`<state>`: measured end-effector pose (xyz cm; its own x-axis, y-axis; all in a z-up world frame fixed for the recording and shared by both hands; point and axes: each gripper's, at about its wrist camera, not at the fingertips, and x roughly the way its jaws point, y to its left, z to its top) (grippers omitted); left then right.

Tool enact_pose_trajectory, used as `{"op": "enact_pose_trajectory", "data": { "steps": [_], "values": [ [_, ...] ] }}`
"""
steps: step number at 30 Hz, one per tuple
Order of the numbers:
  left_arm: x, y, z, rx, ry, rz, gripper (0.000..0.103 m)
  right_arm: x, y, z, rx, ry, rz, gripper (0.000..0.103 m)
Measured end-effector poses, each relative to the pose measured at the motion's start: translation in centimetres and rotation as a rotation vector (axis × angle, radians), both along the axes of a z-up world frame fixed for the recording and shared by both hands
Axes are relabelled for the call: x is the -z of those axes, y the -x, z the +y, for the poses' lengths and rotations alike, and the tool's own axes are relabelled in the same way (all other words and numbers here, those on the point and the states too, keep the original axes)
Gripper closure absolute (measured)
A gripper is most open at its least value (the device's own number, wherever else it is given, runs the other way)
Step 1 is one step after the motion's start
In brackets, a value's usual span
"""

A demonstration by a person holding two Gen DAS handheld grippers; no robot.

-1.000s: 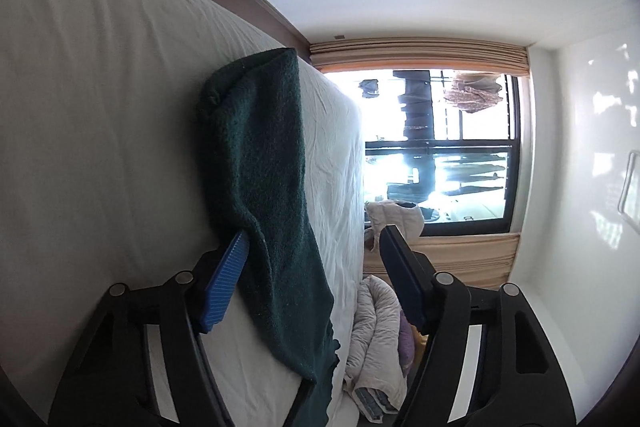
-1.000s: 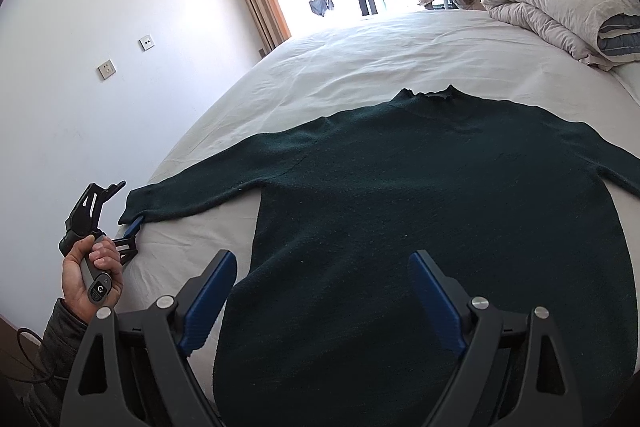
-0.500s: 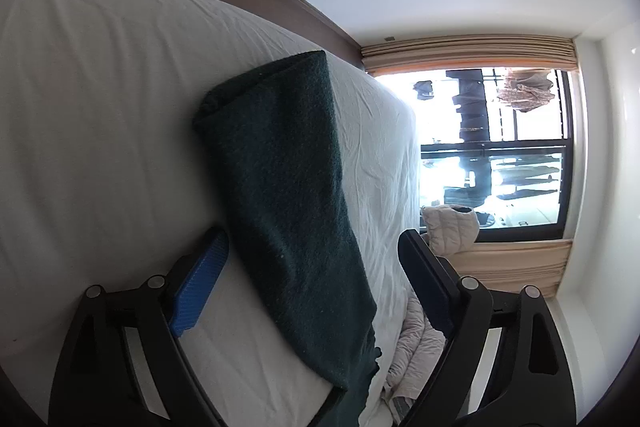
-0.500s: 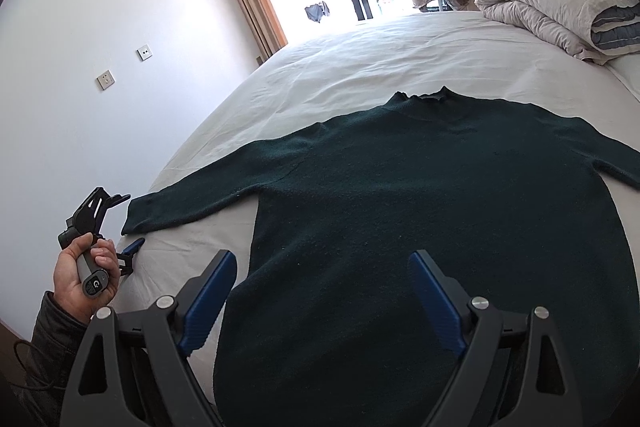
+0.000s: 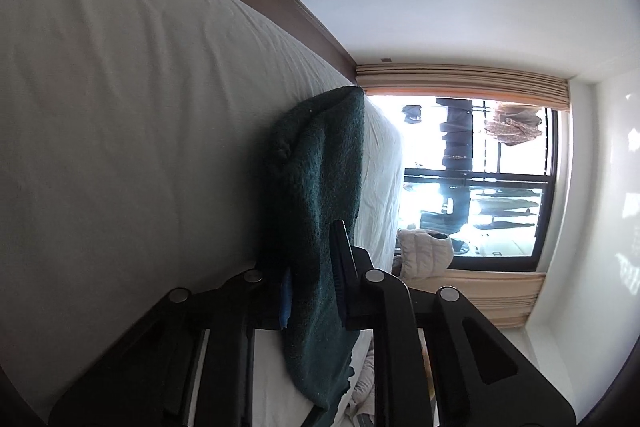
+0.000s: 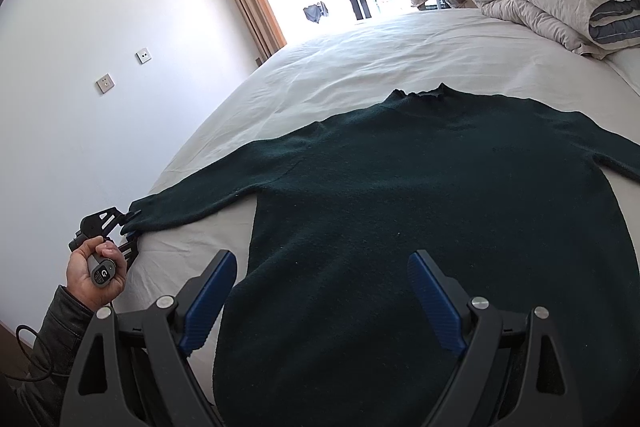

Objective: Fold small clothes

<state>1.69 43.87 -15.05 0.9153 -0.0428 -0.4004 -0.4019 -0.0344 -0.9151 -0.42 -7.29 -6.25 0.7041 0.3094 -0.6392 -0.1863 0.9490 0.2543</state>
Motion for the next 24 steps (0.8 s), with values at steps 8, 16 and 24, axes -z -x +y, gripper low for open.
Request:
{"op": "enact_pose_trajectory", "data": {
  "steps": [8,16,24],
  "values": [
    [-6.5,-5.8,-3.9,0.131,-0.280,0.005,0.096,0.6,-0.2,-1.8,0.034,-0.030,0.001,0.013],
    [-14.4,-17.9,-23.5,0.669,-0.942,0.047,0.095,1.3,-1.6,-6.6,0.120,-0.084,0.011,0.013],
    [-6.2,-16.6,-35.8,0.883,-1.310,0.225,0.095,3.0,-8.1,-12.0,0.111,-0.300,0.118,0.013]
  ]
}}
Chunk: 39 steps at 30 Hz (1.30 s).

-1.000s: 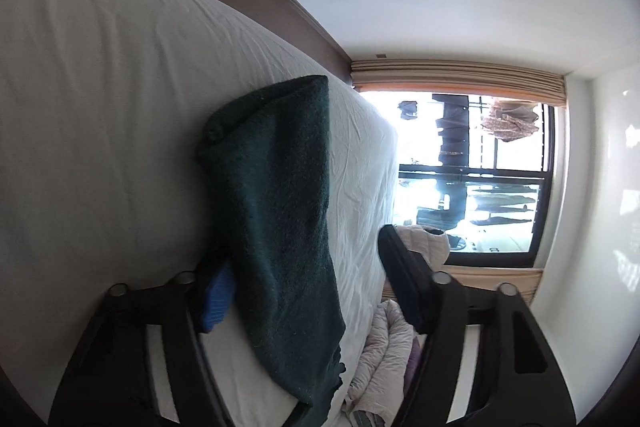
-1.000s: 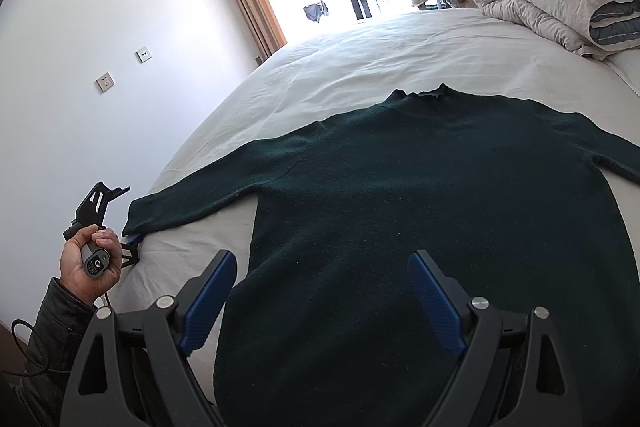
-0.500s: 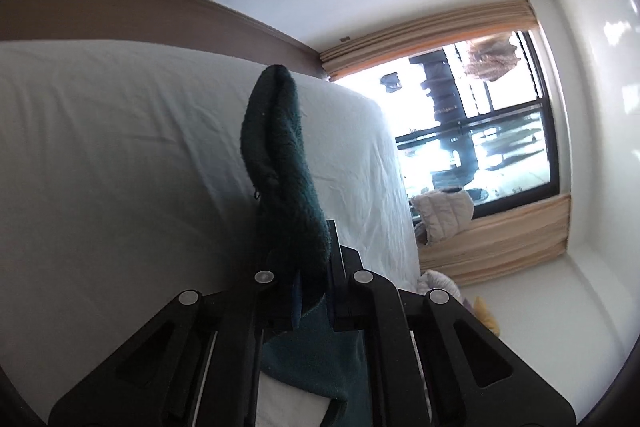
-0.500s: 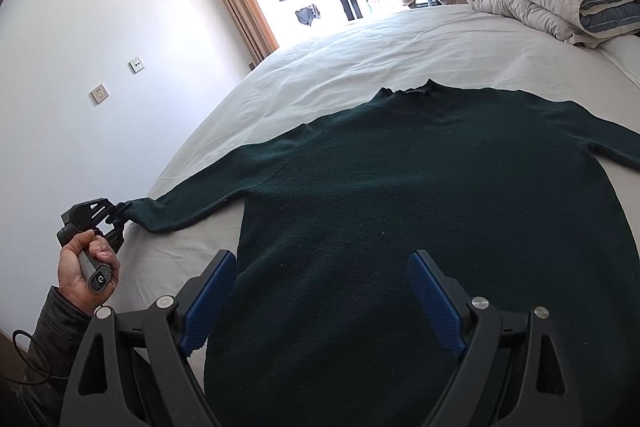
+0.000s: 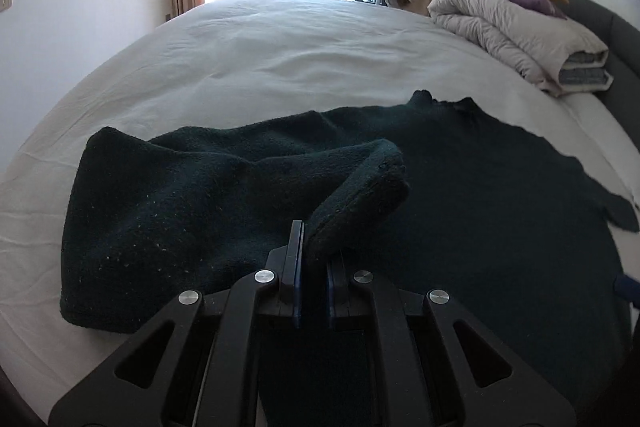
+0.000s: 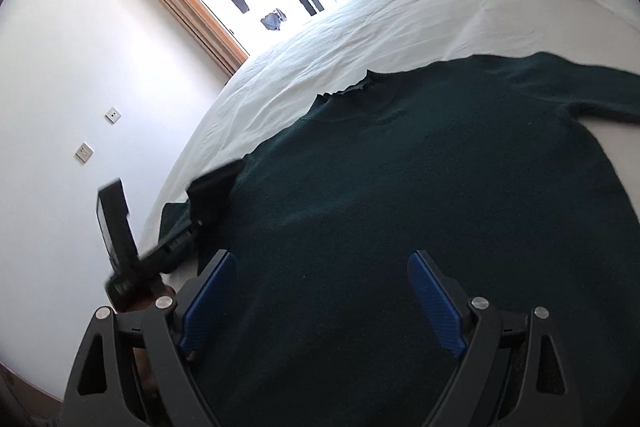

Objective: Fold small clothes

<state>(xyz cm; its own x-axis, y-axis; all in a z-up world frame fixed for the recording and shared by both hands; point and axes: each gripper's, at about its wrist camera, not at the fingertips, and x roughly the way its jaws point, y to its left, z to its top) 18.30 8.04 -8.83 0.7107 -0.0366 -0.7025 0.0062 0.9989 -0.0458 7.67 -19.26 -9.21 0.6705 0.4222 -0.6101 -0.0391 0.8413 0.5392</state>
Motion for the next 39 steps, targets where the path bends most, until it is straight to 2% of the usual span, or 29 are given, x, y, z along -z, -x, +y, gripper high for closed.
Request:
{"op": "enact_pose_trajectory", "data": {
  "steps": [3,6,9,13,17,20,22,23,25,26,31,35,39],
  "values": [
    [0.6,1.1,-0.9,0.004,-0.079,-0.049,0.095,1.4,-4.2,0.2,-0.057,-0.156,0.058,0.013],
    [0.9,2.0,-2.1,0.018,-0.166,-0.082,0.095,2.8,-8.7,2.6,-0.153,-0.310,0.140,0.014],
    [1.7,3.7,-4.3,0.039,-0.221,-0.094,0.095,3.5,-12.4,6.1,-0.257,-0.385,0.195,0.014],
    [1.3,4.6,-3.8,0.040,-0.213,-0.096,0.095,4.1,-16.2,9.4,-0.313,-0.453,0.262,0.014],
    [1.3,4.9,-4.0,0.043,-0.213,-0.096,0.095,4.1,-18.4,11.3,-0.327,-0.435,0.300,0.016],
    [1.4,4.8,-4.2,0.045,-0.217,-0.092,0.095,4.7,-19.8,11.9,-0.345,-0.401,0.325,0.037],
    [1.5,4.7,-4.4,0.046,-0.220,-0.090,0.095,5.1,-20.3,12.5,-0.363,-0.368,0.336,0.059],
    [1.4,4.9,-4.5,0.048,-0.223,-0.087,0.095,5.2,-20.4,12.8,-0.372,-0.348,0.339,0.065],
    [1.3,4.7,-4.8,0.053,-0.230,-0.081,0.095,5.3,-20.6,12.9,-0.378,-0.318,0.335,0.089],
    [1.3,4.6,-5.0,0.059,-0.236,-0.081,0.095,5.2,-20.5,12.8,-0.377,-0.302,0.324,0.092],
    [0.2,4.5,-7.4,0.122,-0.261,-0.111,0.094,2.8,-20.2,10.7,-0.372,-0.255,0.223,0.094],
    [-0.9,5.1,-8.6,0.171,-0.190,-0.127,0.093,0.9,-20.4,7.4,-0.342,-0.234,0.173,0.094],
    [-1.5,6.0,-9.0,0.195,-0.137,-0.138,0.093,0.8,-20.6,2.6,-0.252,-0.246,0.165,0.094]
  ]
}}
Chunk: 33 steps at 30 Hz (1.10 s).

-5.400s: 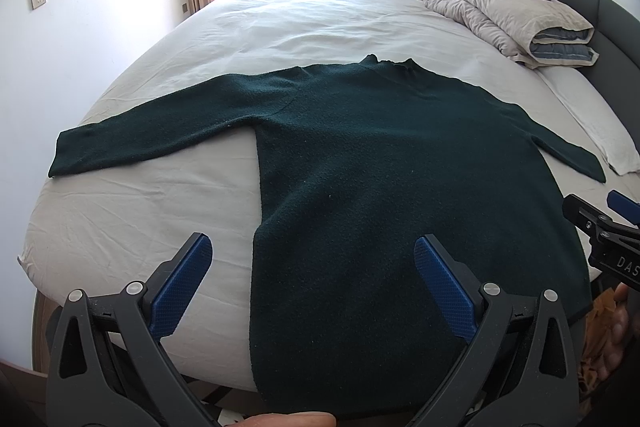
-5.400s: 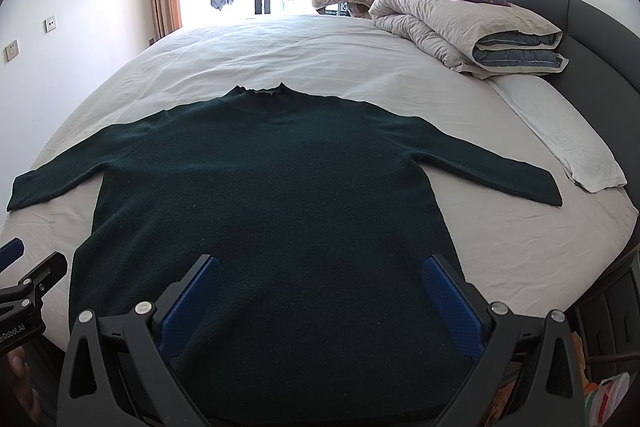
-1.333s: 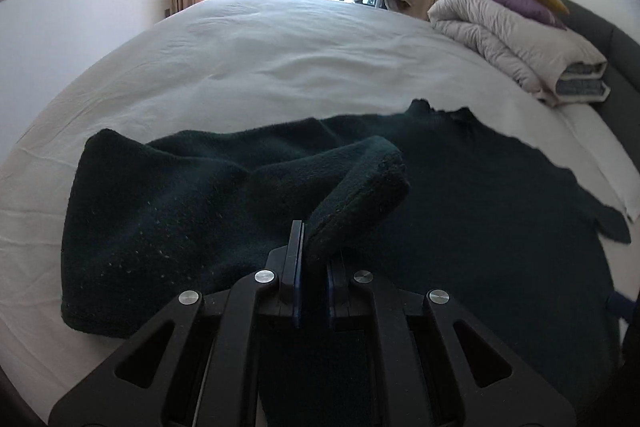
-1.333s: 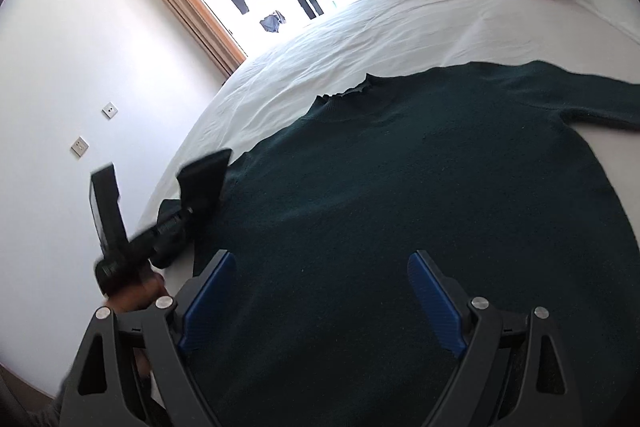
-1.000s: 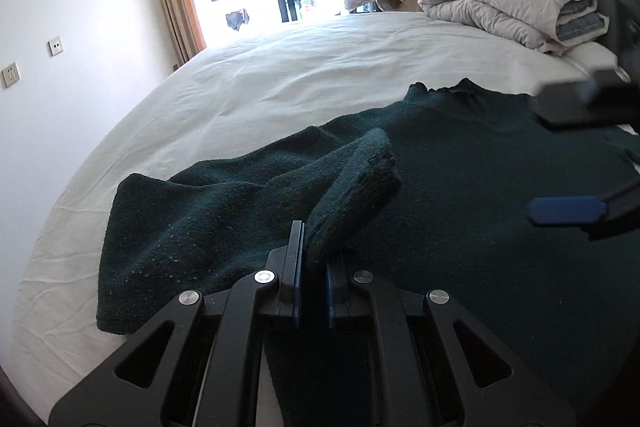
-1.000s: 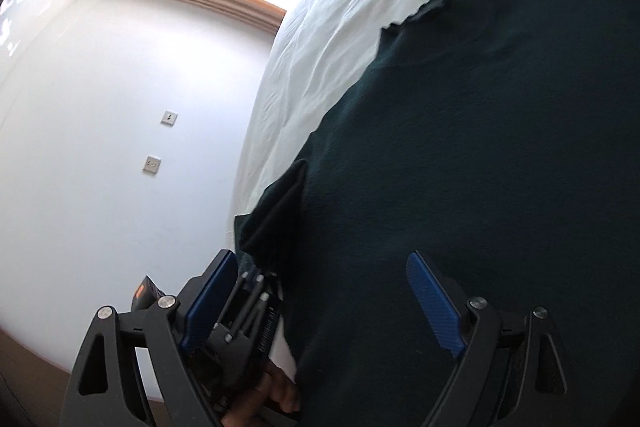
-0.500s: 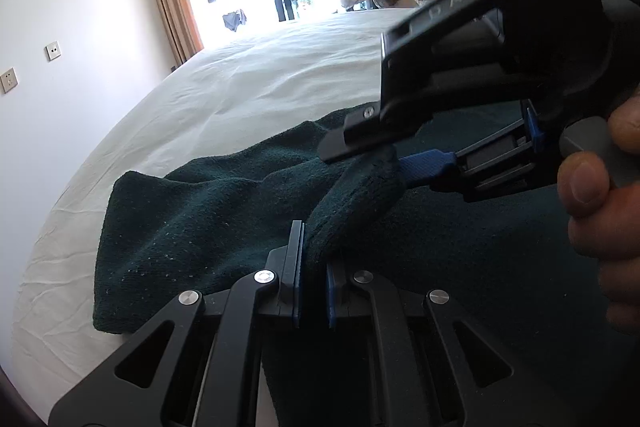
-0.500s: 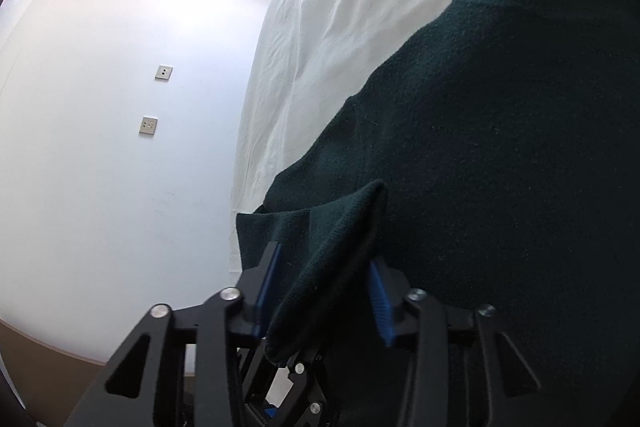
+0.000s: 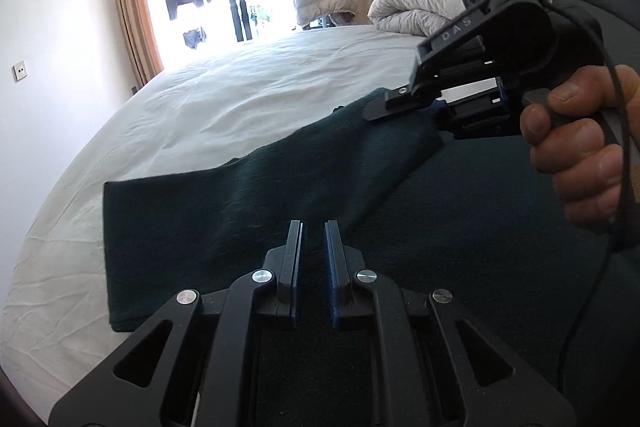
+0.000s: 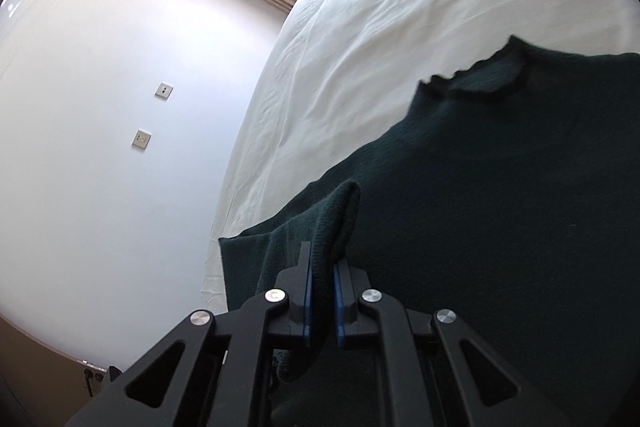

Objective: Fold small clothes

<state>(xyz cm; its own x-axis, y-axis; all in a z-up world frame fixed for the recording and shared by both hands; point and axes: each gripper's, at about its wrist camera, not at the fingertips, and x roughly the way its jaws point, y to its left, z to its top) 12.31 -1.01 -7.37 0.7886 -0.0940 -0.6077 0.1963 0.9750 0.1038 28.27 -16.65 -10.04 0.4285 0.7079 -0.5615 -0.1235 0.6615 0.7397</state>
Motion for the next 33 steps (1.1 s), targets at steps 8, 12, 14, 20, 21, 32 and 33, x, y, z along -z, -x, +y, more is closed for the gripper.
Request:
{"op": "enact_pose_trajectory", "data": {
  "steps": [8,12,14,20,21,32,33],
  "values": [
    [1.0,-0.2,2.5,-0.094,0.064,0.036,0.093,2.3,0.4,-8.4,0.161,-0.002,0.055,0.094],
    [1.5,-0.8,4.6,-0.172,0.116,0.075,0.093,3.6,0.6,-11.3,0.225,-0.012,0.083,0.094],
    [1.8,-1.7,5.8,-0.208,0.151,0.107,0.093,3.9,0.8,-11.9,0.236,0.001,0.093,0.094],
    [2.5,-2.5,9.4,-0.305,0.274,0.126,0.093,4.1,1.3,-13.4,0.289,-0.011,0.106,0.094],
    [2.8,-2.3,9.9,-0.313,0.294,0.132,0.093,4.2,1.3,-13.5,0.296,-0.005,0.110,0.094],
    [0.8,-0.1,11.7,-0.371,0.316,0.037,0.093,4.1,2.8,-13.1,0.253,0.048,0.118,0.064],
    [0.3,0.0,11.8,-0.374,0.316,0.020,0.093,3.8,3.0,-12.9,0.246,0.070,0.108,0.061]
  ]
}}
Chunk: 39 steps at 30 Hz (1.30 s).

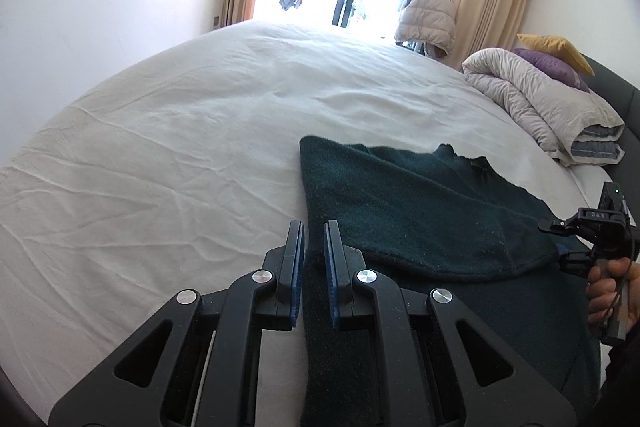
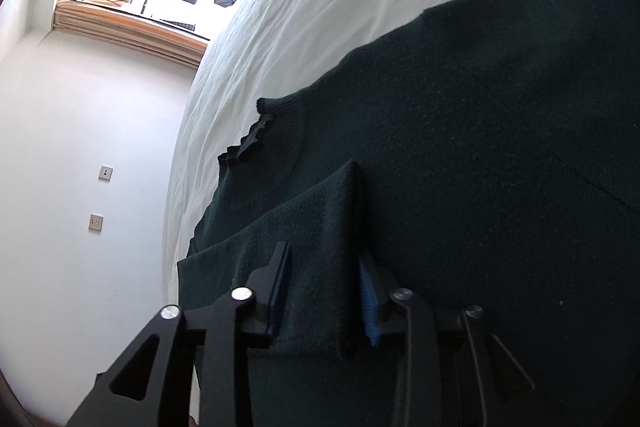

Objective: Fold small clothes

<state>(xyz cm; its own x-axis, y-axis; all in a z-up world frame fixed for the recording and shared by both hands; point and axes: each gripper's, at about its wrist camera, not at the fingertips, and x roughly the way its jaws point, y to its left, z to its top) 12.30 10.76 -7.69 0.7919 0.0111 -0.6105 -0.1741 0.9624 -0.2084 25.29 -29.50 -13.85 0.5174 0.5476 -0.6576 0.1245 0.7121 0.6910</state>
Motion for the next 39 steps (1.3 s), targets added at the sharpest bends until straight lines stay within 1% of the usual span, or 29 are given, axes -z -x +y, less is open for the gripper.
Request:
{"op": "enact_pose_trajectory", "data": {
  "steps": [2,3,5,7,8,9,10,11,13,15,17,18,19,20,21,22,23,26,27,28,30,31,33,34,35,36,37,38,39],
  "values": [
    [-0.5,-0.8,-0.5,0.027,-0.015,-0.003,0.093,-0.1,0.2,0.5,-0.013,0.040,-0.003,0.061],
    [-0.7,-1.5,-1.0,0.042,-0.031,0.001,0.093,0.0,0.3,0.5,-0.018,0.059,-0.002,0.063],
    [-0.7,-3.1,-2.2,0.067,-0.082,0.014,0.093,0.2,0.4,0.7,-0.018,0.106,0.010,0.074],
    [0.0,-5.1,-3.5,0.103,-0.119,0.077,0.093,0.2,0.6,0.4,-0.008,0.135,0.020,0.088],
    [0.7,-6.1,-4.1,0.122,-0.154,0.122,0.093,0.2,0.8,0.2,-0.002,0.140,0.023,0.090],
    [1.8,-6.9,-4.5,0.135,-0.183,0.166,0.093,0.2,0.9,0.0,0.008,0.142,0.022,0.091],
    [3.0,-7.5,-4.4,0.141,-0.182,0.206,0.093,0.2,0.9,-0.3,0.020,0.149,0.018,0.092],
    [3.9,-7.7,-4.2,0.150,-0.170,0.224,0.093,0.1,1.0,-0.5,0.032,0.157,0.014,0.092],
    [4.1,-7.3,-4.2,0.164,-0.176,0.203,0.093,0.2,1.0,-1.0,0.048,0.167,0.006,0.095],
    [4.3,-7.3,-4.7,0.178,-0.221,0.208,0.093,0.4,1.0,-1.5,0.064,0.166,-0.003,0.096],
    [4.6,-7.1,-4.8,0.179,-0.232,0.204,0.093,0.5,1.1,-1.9,0.085,0.162,0.003,0.096],
    [4.7,-7.0,-4.7,0.179,-0.224,0.200,0.093,0.1,1.5,-1.9,0.110,0.190,0.010,0.096],
    [4.8,-7.0,-4.5,0.180,-0.212,0.197,0.093,-0.6,1.9,-1.6,0.133,0.254,0.011,0.096],
    [4.9,-7.0,-4.4,0.181,-0.201,0.195,0.093,-1.6,2.3,-1.3,0.153,0.321,-0.006,0.094],
    [5.0,-7.1,-4.3,0.183,-0.192,0.195,0.093,-2.6,2.8,-0.8,0.167,0.356,-0.034,0.092],
    [5.0,-7.1,-4.2,0.184,-0.188,0.194,0.093,-3.5,3.1,-0.4,0.162,0.335,-0.076,0.092],
    [5.0,-7.0,-4.2,0.184,-0.187,0.194,0.093,-4.3,3.3,0.3,0.142,0.292,-0.118,0.092],
    [5.0,-7.1,-4.3,0.184,-0.194,0.194,0.093,-5.8,2.4,3.6,0.017,0.183,-0.213,0.092],
    [5.0,-7.1,-4.3,0.185,-0.195,0.191,0.093,-5.6,1.7,4.9,-0.037,0.140,-0.223,0.088],
    [5.1,-7.1,-4.3,0.185,-0.193,0.190,0.093,-5.0,1.0,6.1,-0.084,0.087,-0.222,0.082],
    [5.1,-7.0,-4.1,0.186,-0.185,0.191,0.093,-3.2,-0.4,7.9,-0.134,0.027,-0.205,0.075],
    [5.2,-7.0,-4.0,0.188,-0.177,0.191,0.093,-1.8,-1.0,8.4,-0.144,0.020,-0.174,0.073],
    [5.2,-7.1,-3.7,0.191,-0.158,0.190,0.093,1.1,-1.9,8.2,-0.116,0.020,-0.087,0.073],
    [5.3,-7.0,-3.7,0.192,-0.150,0.189,0.093,2.3,-2.0,7.5,-0.093,0.008,-0.070,0.089],
    [5.3,-7.1,-3.6,0.193,-0.144,0.188,0.093,2.9,-1.8,6.4,-0.066,-0.015,-0.073,0.100],
    [5.3,-7.1,-3.6,0.193,-0.141,0.188,0.093,3.3,-1.6,5.1,-0.038,-0.061,-0.078,0.103],
    [5.3,-7.2,-3.6,0.193,-0.143,0.188,0.093,3.6,-1.0,3.4,0.002,-0.116,-0.088,0.103],
    [5.3,-7.3,-3.7,0.193,-0.149,0.188,0.093,3.6,-0.5,1.6,0.050,-0.132,-0.100,0.103],
    [5.3,-7.3,-3.9,0.192,-0.155,0.188,0.093,3.4,0.2,-0.1,0.102,-0.116,-0.111,0.103]
  ]
}}
